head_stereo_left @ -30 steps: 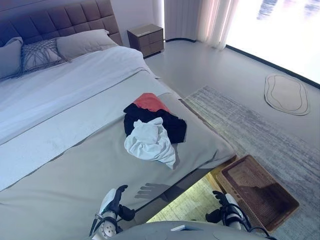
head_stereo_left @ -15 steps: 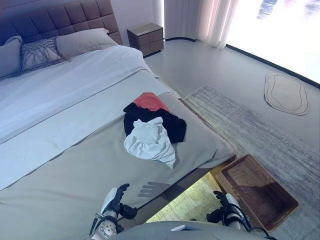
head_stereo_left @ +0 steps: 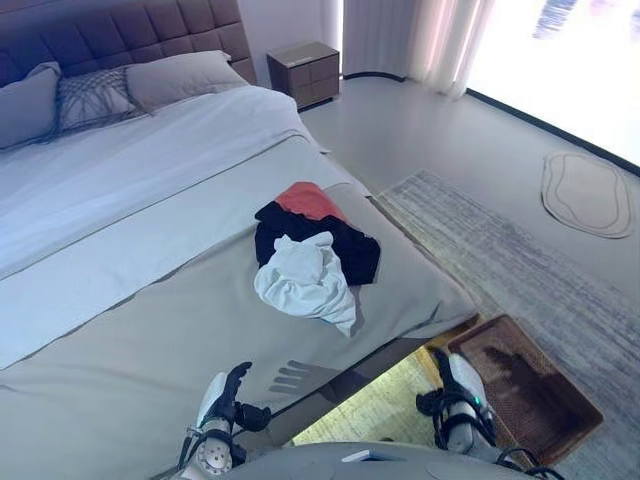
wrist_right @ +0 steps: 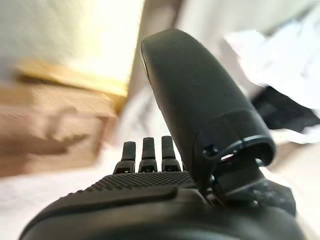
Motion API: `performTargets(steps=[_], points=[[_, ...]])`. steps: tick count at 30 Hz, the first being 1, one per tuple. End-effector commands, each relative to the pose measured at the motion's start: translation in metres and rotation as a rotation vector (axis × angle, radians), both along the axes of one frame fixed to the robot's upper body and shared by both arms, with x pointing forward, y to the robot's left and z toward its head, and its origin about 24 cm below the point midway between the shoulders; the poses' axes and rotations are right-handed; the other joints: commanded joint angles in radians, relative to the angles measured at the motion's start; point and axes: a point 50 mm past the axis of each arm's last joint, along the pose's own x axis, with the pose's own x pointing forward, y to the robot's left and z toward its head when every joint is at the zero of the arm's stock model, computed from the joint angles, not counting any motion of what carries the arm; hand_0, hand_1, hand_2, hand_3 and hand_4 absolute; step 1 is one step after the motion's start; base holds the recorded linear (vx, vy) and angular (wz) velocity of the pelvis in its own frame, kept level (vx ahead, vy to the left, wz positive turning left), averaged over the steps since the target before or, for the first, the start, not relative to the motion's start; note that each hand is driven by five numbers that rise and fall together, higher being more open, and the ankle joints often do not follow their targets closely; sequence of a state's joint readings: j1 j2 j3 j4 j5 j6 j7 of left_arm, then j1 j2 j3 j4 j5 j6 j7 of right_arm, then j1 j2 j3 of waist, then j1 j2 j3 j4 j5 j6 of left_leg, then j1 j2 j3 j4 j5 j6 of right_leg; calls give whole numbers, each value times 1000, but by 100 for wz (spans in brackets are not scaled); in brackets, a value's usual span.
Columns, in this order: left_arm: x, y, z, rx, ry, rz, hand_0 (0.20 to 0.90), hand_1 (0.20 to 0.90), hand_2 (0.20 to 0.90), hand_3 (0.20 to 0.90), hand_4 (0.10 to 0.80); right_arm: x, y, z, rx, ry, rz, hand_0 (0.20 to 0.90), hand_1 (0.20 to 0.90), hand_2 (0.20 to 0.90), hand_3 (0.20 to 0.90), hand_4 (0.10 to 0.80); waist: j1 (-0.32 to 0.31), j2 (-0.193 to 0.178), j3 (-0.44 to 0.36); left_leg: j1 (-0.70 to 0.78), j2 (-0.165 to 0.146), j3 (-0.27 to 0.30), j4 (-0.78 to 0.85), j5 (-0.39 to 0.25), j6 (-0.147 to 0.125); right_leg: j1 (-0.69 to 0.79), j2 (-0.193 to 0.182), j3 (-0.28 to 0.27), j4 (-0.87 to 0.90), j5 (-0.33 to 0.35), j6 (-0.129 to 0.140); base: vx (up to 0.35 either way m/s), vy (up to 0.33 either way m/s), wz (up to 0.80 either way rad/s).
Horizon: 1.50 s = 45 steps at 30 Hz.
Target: Pick up the clothes from the bed and place them into the basket
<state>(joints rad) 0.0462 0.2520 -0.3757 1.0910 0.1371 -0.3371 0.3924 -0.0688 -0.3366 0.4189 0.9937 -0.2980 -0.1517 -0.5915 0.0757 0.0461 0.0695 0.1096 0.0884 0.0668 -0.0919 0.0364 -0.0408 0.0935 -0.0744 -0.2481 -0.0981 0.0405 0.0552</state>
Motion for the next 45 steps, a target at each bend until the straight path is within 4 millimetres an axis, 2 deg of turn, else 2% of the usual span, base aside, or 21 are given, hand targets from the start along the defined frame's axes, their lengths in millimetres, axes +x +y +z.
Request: performTargets(steps=[1, 4, 5, 6, 7, 8, 9, 11, 14, 15, 18, 24, 28, 34, 38, 41, 43, 44, 45], points=[[52, 31, 37, 91, -268, 51, 900, 900, 900, 900, 800, 84, 14, 63, -72, -359, 101, 900, 900, 900, 900, 800, 36, -54, 34, -15, -39, -9, 5, -74, 24, 25, -30, 3, 61, -82, 4, 7, -12, 16], [70, 41, 54, 117, -359, 71, 900, 900, 900, 900, 800, 126, 14, 111, -136, -501, 144, 900, 900, 900, 900, 800, 65, -54, 56, -41, -39, -29, 5, -56, 21, -3, -34, -16, 105, -101, -7, -14, 4, 20], [79, 43, 63, 116, -406, 75, 900, 900, 900, 900, 800, 143, 16, 134, -170, -562, 164, 900, 900, 900, 900, 800, 80, -53, 72, -67, -40, -39, 26, -53, 20, -26, -38, -25, 136, -112, -15, -173, 33, 27], [94, 42, 76, 105, -472, 72, 900, 900, 900, 900, 800, 165, 20, 165, -208, -631, 173, 900, 900, 900, 900, 800, 94, -51, 105, -120, -45, -55, 71, -55, 20, -71, -47, -37, 174, -120, -26, -272, 49, 24], [104, 41, 85, 90, -521, 72, 900, 900, 900, 900, 800, 177, 22, 186, -226, -678, 171, 900, 900, 900, 900, 800, 104, -46, 133, -159, -49, -66, 106, -57, 20, -103, -52, -46, 206, -130, -35, -333, 65, 21], [113, 39, 93, 68, -560, 77, 900, 900, 900, 900, 800, 186, 23, 204, -248, -719, 174, 900, 900, 900, 900, 800, 113, -40, 160, -198, -55, -80, 140, -58, 18, -134, -58, -53, 237, -139, -44, -229, 52, 21], [115, 38, 96, 59, -573, 80, 900, 900, 900, 900, 800, 189, 23, 210, -256, -732, 173, 900, 900, 900, 900, 800, 116, -38, 169, -213, -58, -86, 152, -57, 17, -145, -60, -55, 249, -142, -46, -214, 59, 33], [129, 30, 111, -2, -667, 96, 900, 900, 900, 900, 800, 203, 23, 239, -293, -795, 157, 900, 900, 900, 900, 800, 139, -22, 225, -286, -73, -115, 204, -49, 14, -206, -72, -66, 310, -158, -57, -207, 70, 34], [139, 16, 136, -87, -790, 49, 900, 900, 900, 900, 800, 215, 16, 270, -314, -848, 92, 900, 900, 900, 900, 800, 189, 4, 294, -382, -102, -144, 274, -45, 19, -297, -98, -87, 415, -185, -65, -138, 57, 22], [140, 13, 140, -107, -813, 33, 900, 900, 900, 900, 800, 217, 13, 276, -313, -853, 72, 900, 900, 900, 900, 800, 203, 6, 310, -392, -110, -149, 296, -66, 18, -312, -106, -82, 451, -212, -58, -8, -2, 38], [142, 7, 152, -151, -861, -6, 900, 900, 900, 900, 800, 222, 9, 288, -337, -855, 36, 900, 900, 900, 900, 800, 229, 21, 341, -440, -135, -161, 351, -74, 28, -352, -126, -93, 520, -233, -61, -5, 46, 40], [154, -3, 178, -180, -971, -54, 900, 900, 900, 900, 800, 231, 3, 319, -394, -866, 2, 900, 900, 900, 900, 800, 266, 49, 408, -552, -188, -176, 492, -113, 65, -452, -185, -96, 691, -269, -65, -9, 45, 29], [163, -3, 198, -170, -1047, -54, 900, 900, 900, 900, 800, 236, 8, 339, -400, -884, 4, 900, 900, 900, 900, 800, 276, 67, 450, -644, -218, -157, 612, -156, 93, -543, -217, -82, 838, -308, -67, -17, 48, 10], [165, -2, 213, -196, -1118, -32, 900, 900, 900, 900, 800, 239, 13, 349, -439, -862, 26, 900, 900, 900, 900, 800, 284, 78, 451, -753, -234, -140, 752, -214, 112, -643, -228, -64, 963, -347, -75, 21, 22, 2], [162, -3, 231, -224, -1210, -42, 900, 900, 900, 900, 800, 239, 6, 356, -463, -843, -14, 900, 900, 900, 900, 800, 294, 85, 451, -832, -241, -136, 848, -253, 126, -724, -227, -52, 1056, -374, -77, 29, 7, 1], [160, -3, 236, -239, -1228, -43, 900, 900, 900, 900, 800, 239, 3, 362, -454, -866, -38, 900, 900, 900, 900, 800, 298, 89, 451, -864, -246, -137, 881, -264, 130, -756, -222, -49, 1082, -382, -77, 0, 0, 0], [157, -2, 235, -236, -1218, -54, 900, 900, 900, 900, 800, 237, 2, 366, -436, -915, -51, 780, 780, 780, 760, 660, 300, 87, 451, -872, -244, -141, 883, -263, 132, -766, -214, -47, 1086, -378, -72, 11, -9, -2], [157, -2, 233, -232, -1209, -57, 900, 900, 900, 900, 800, 237, 3, 367, -427, -930, -53, 655, 655, 655, 615, 515, 300, 85, 451, -868, -243, -144, 880, -262, 130, -763, -211, -47, 1080, -373, -70, 23, -19, -5], [156, -2, 231, -229, -1200, -58, 900, 900, 900, 900, 800, 236, 5, 367, -429, -952, -50, 502, 502, 502, 436, 336, 298, 84, 451, -863, -242, -145, 875, -260, 129, -757, -209, -47, 1072, -368, -68, 15, -9, -4]])
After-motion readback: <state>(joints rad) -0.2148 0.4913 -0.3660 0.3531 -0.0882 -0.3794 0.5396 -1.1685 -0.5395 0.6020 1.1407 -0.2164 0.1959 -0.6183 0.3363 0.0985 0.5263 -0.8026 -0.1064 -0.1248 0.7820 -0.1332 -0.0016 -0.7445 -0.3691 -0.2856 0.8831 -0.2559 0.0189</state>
